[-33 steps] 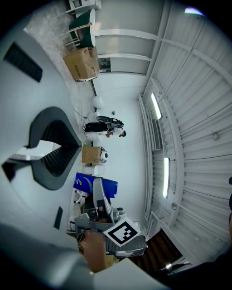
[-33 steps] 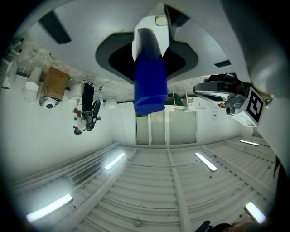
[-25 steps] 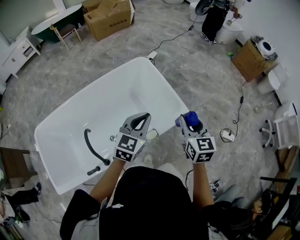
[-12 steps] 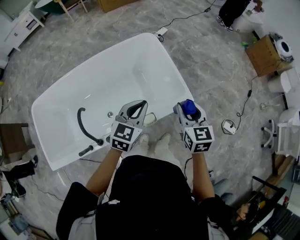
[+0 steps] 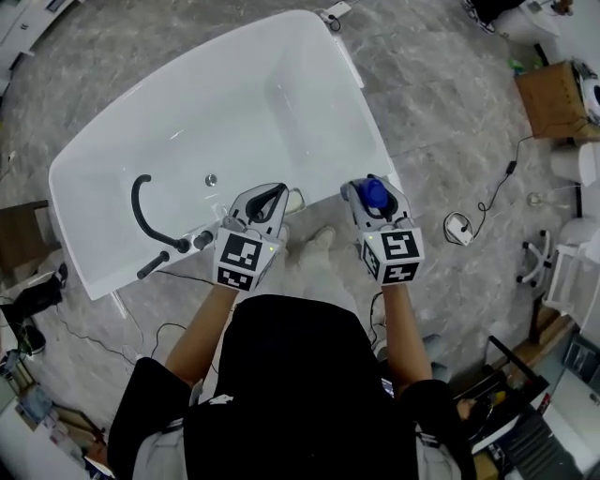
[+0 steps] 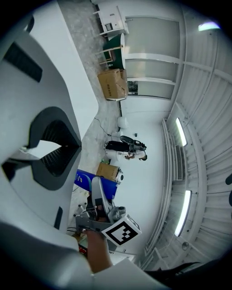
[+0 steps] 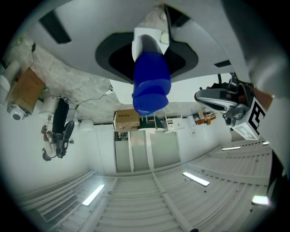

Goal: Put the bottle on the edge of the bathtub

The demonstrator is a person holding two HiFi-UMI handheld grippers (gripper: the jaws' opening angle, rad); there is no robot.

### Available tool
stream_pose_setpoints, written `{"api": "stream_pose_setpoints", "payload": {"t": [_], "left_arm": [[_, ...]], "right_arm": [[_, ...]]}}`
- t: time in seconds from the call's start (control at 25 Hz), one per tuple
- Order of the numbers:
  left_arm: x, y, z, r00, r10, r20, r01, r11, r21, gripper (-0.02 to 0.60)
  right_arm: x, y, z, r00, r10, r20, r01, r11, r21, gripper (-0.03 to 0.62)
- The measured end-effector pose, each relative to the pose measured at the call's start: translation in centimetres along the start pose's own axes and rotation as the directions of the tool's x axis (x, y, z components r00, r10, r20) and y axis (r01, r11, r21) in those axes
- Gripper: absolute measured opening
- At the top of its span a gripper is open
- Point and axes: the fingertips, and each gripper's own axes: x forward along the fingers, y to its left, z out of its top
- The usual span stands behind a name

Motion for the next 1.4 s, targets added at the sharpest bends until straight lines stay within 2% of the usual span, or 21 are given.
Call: {"api": "stream_pose_setpoints", "payload": {"t": [0.16, 0.6, 1.0, 1.4], "left_arm": [[1.5, 0.8, -2.7, 0.999, 0.014, -0.047, -0.016, 0.999, -0.048, 0.014], [4.8, 1.1, -7.4, 0.993, 0.024, -0.111, -0.035, 0.995, -0.097, 0.014], [5.9, 1.9, -11.1, 0.986, 0.045, -0.159, -0.064, 0.991, -0.119, 0.014], [6.8, 2.2, -13.3, 0.982, 0.041, -0.187, -0.066, 0.989, -0.132, 0.014]], "right_arm": [[2.2, -0.4, -2.3, 0.998, 0.029, -0.050, -0.029, 1.000, -0.005, 0.161], [6.8, -0.8, -9.3, 0.983, 0.083, -0.164, -0.087, 0.996, -0.019, 0.163], [11.7, -0.5, -15.2, 0.967, 0.111, -0.228, -0.121, 0.992, -0.029, 0.163], [15.5, -0.2, -19.3, 0.955, 0.103, -0.278, -0.125, 0.990, -0.061, 0.163]]}}
